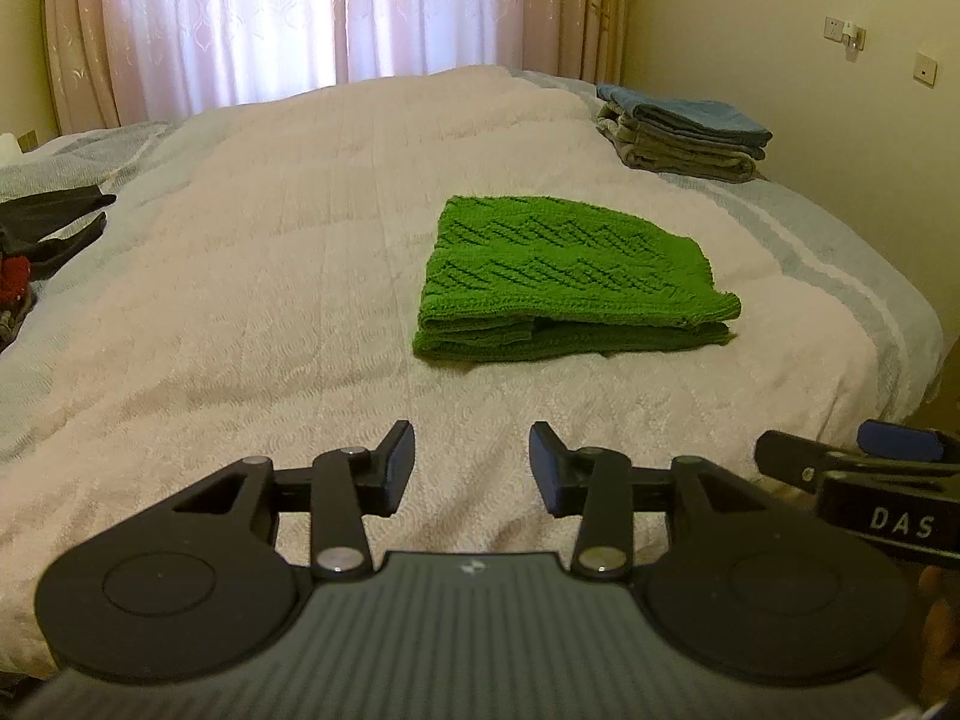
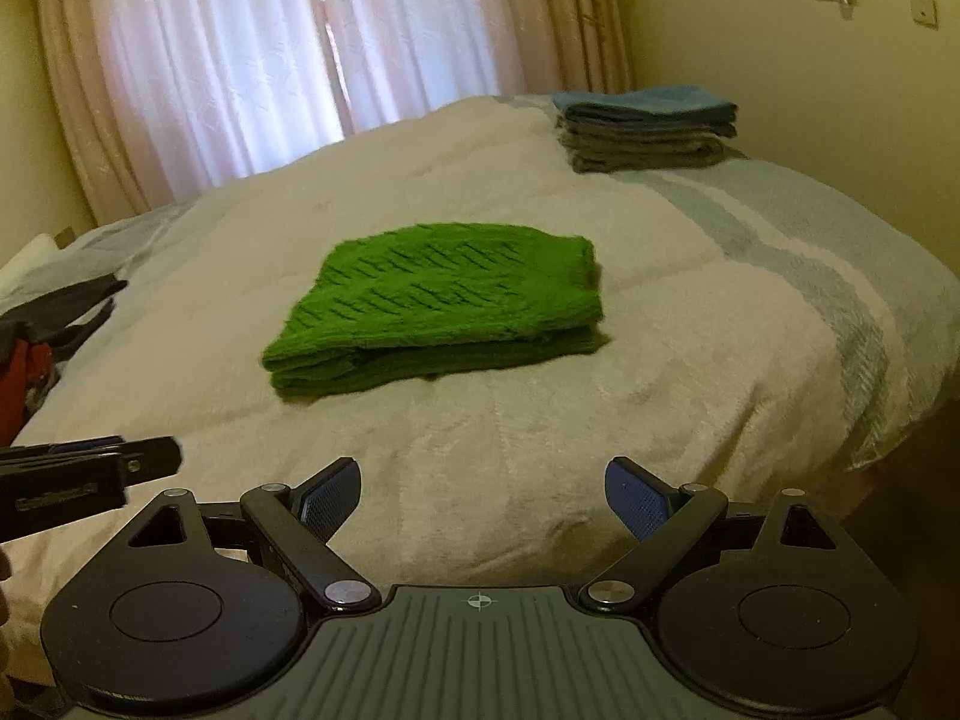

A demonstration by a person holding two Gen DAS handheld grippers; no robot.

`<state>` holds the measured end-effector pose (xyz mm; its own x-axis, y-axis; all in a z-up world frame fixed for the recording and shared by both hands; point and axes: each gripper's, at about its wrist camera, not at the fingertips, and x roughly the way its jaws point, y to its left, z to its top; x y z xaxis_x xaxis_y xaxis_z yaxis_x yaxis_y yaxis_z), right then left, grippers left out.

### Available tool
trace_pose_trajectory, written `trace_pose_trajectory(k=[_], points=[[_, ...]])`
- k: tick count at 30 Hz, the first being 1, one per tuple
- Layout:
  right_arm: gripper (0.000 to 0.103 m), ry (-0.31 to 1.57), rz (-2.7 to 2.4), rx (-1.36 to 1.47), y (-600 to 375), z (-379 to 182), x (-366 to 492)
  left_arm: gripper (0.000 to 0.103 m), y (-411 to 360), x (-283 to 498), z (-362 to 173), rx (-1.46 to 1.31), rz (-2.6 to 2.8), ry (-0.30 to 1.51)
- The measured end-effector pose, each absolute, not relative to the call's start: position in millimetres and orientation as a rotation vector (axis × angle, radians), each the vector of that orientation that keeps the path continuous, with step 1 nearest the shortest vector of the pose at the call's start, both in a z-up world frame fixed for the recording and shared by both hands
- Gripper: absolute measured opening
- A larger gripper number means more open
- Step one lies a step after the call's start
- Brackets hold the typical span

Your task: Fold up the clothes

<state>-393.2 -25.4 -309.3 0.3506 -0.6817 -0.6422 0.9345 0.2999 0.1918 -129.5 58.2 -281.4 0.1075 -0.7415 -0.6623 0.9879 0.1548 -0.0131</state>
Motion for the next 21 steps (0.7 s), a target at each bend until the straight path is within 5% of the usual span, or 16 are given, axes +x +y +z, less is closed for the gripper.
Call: trace_pose_trajectory(k=[8,9,11,21], points=[[0.089,0.342,-1.089,0.767,-75,-328,-415,0.038,28,-116,-299,0.480,-1.357,0.675],[0.082,0.266,-1.060,0.831,-85,-331,-424,0.038,22,-112,-302,0.476,-1.356,0.684],[0.044,0.111,-0.999,1.023,-113,-346,-444,0.038,11,-105,-307,0.467,-1.353,0.701],[0.044,-0.215,-0.965,1.398,-203,-412,-471,0.038,-32,-70,-326,0.421,-1.330,0.763]])
